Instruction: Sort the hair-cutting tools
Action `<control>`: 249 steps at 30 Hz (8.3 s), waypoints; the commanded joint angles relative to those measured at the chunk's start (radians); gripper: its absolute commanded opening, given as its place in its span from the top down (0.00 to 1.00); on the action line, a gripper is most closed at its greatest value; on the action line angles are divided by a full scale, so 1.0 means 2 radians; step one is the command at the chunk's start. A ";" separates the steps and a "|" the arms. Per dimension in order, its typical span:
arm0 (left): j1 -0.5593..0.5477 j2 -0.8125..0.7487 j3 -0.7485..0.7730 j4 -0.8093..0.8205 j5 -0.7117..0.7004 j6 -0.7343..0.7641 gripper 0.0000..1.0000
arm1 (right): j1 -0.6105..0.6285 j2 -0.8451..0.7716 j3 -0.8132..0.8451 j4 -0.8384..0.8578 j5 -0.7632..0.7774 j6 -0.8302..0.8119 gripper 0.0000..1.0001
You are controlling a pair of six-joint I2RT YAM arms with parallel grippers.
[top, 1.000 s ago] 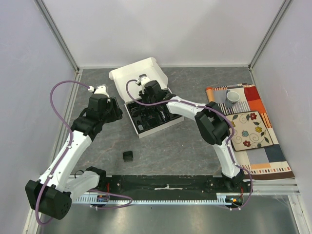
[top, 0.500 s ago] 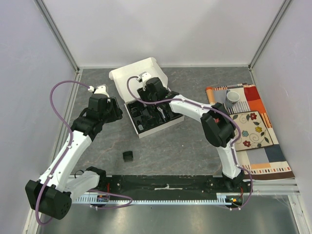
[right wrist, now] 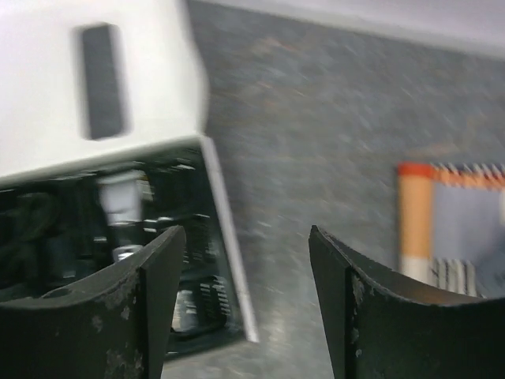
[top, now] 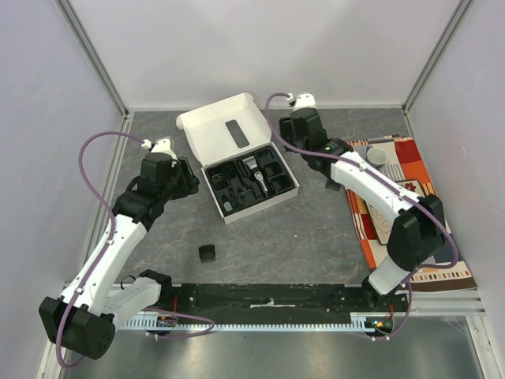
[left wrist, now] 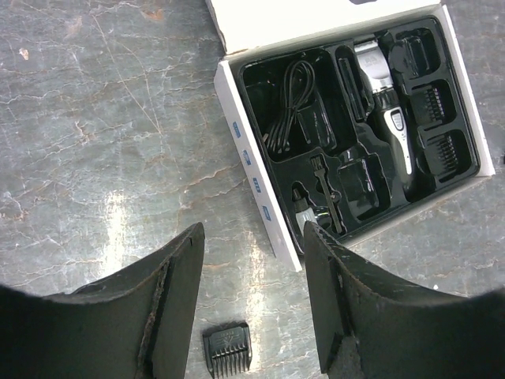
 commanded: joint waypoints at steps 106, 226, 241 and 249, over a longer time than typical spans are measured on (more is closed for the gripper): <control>0.003 0.226 0.064 0.070 -0.023 -0.077 0.43 | -0.094 -0.065 -0.081 -0.014 -0.161 -0.036 0.53; -0.100 0.029 -0.001 0.000 0.050 0.065 0.46 | 0.064 -0.062 -0.169 -0.161 -0.229 -0.218 0.45; -0.100 0.010 -0.020 0.018 0.108 0.046 0.46 | 0.064 -0.032 -0.181 -0.166 -0.230 -0.232 0.44; -0.100 0.016 -0.021 0.020 0.119 0.046 0.46 | 0.065 -0.026 -0.181 -0.165 -0.233 -0.234 0.41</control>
